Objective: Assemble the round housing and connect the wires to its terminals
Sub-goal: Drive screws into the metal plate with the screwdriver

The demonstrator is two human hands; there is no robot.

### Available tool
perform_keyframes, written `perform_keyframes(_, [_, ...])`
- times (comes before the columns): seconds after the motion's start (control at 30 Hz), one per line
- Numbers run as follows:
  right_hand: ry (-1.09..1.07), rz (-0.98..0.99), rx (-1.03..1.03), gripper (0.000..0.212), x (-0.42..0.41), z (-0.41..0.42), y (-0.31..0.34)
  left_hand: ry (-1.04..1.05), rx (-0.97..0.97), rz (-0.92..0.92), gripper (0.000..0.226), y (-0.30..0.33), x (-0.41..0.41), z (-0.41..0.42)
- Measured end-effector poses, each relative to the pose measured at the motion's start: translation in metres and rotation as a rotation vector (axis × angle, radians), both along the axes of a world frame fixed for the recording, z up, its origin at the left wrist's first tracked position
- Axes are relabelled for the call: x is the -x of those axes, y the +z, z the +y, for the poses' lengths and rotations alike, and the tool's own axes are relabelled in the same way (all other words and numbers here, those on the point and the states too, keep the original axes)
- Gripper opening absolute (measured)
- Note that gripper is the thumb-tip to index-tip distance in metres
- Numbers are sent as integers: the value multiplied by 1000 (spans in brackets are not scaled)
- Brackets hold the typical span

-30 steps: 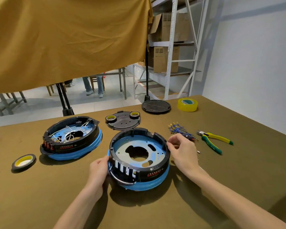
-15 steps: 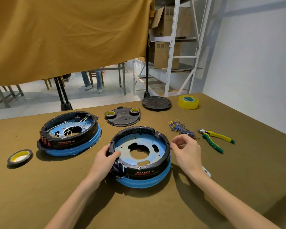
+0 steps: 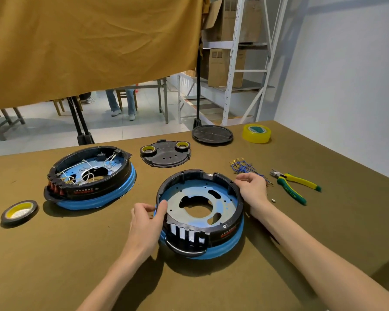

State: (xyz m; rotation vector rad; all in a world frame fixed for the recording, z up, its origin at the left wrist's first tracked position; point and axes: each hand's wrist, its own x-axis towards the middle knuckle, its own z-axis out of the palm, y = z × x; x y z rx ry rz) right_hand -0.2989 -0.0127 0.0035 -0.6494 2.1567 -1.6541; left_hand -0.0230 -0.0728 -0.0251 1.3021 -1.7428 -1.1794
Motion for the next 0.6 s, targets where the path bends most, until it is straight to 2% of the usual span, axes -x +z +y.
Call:
perform_keyframes(0.1, [53,13,-36,9,1,-8,1,-76,48,78,57,1,4,-8])
perform_keyframes(0.2, [59,24,-47,10,0,-12,1,-167,32,116,53,-1,8,-11])
perform_keyframes(0.47, [44,79,-61,13,-1,-28,2,-126,36,214,30,-10,4,-16])
perform_keyframes(0.6, [77,179,-57,15,0,-30,2,-121,92,240,22,-13,7,-14])
